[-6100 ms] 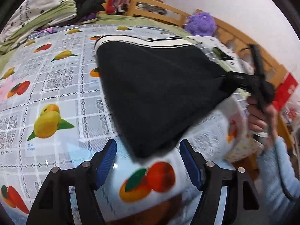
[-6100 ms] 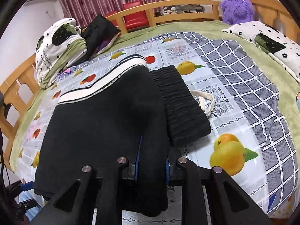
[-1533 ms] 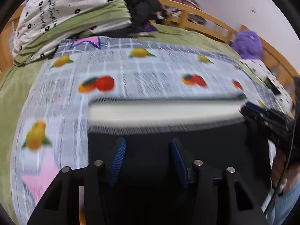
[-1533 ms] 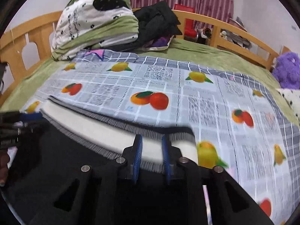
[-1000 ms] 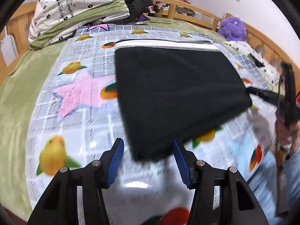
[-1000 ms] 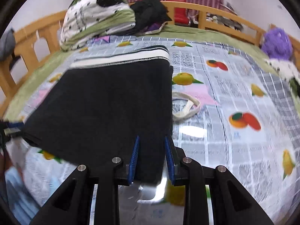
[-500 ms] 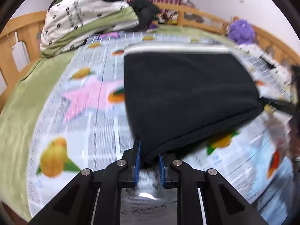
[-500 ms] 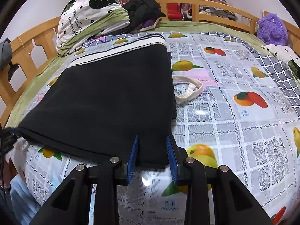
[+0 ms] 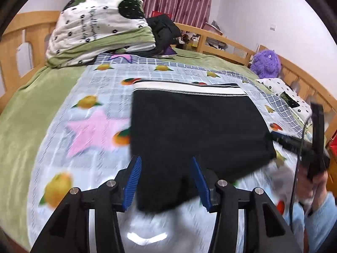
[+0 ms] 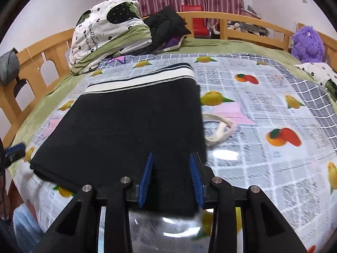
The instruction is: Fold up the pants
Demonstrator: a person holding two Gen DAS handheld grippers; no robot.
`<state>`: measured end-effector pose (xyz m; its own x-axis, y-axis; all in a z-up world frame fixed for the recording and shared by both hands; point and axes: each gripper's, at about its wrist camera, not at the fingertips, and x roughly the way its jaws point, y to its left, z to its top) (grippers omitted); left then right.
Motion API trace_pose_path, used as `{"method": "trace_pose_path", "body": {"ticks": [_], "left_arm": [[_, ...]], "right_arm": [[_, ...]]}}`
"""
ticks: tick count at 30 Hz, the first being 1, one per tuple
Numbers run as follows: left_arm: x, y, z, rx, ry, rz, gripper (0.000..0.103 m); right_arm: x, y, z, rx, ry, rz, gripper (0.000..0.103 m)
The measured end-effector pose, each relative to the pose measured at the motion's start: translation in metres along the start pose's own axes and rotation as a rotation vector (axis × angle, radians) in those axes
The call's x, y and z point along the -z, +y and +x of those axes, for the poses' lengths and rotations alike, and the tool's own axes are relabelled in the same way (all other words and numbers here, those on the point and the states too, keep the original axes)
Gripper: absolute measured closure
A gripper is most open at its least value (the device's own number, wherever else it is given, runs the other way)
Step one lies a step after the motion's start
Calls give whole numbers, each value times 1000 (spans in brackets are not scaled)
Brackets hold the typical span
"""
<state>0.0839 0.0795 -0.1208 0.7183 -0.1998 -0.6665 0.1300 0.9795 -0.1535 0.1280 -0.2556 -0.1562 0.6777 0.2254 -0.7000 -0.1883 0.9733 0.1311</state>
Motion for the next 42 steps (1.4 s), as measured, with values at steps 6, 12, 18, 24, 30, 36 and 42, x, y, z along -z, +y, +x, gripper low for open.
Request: {"method": "trace_pose_path", "body": {"ticks": [6, 12, 18, 24, 30, 36, 42], "left_arm": [[12, -14, 51, -76, 73, -14, 52], [15, -12, 44, -66, 93, -75, 52], [18, -16, 31, -71, 117, -101, 52], [22, -34, -8, -68, 102, -108, 52], [18, -68, -73, -90, 20, -56, 39], [20, -96, -132, -131, -36, -11, 33], [23, -116, -165, -142, -74, 9, 29]], "right_arm": [[12, 7, 14, 63, -15, -34, 67], [17, 1, 9, 64, -4, 15, 64], [27, -7, -1, 77, 81, 91, 58], [28, -3, -59, 160, 41, 89, 58], [21, 7, -133, 173, 7, 99, 50], [29, 9, -197, 171, -87, 132, 11], [38, 12, -244, 216, -143, 117, 5]]}}
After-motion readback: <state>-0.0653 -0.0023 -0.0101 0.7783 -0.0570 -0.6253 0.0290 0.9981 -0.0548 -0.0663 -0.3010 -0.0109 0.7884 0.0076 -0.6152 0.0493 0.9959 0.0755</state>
